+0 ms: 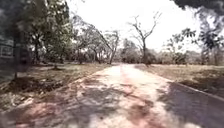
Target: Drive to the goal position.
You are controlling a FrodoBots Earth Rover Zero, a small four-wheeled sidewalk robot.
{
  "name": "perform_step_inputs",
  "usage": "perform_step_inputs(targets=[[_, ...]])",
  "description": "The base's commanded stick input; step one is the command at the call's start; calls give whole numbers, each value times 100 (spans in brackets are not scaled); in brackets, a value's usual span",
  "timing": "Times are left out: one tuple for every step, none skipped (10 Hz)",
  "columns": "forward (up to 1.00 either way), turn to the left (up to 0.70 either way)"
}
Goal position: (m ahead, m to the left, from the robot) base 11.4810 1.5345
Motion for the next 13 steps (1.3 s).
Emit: perform_step_inputs(targets=[[70,0],[70,0],[70,0],[70,0],[70,0],[70,0],[70,0],[70,0],[70,0],[70,0],[70,0],[70,0],[70,0]])
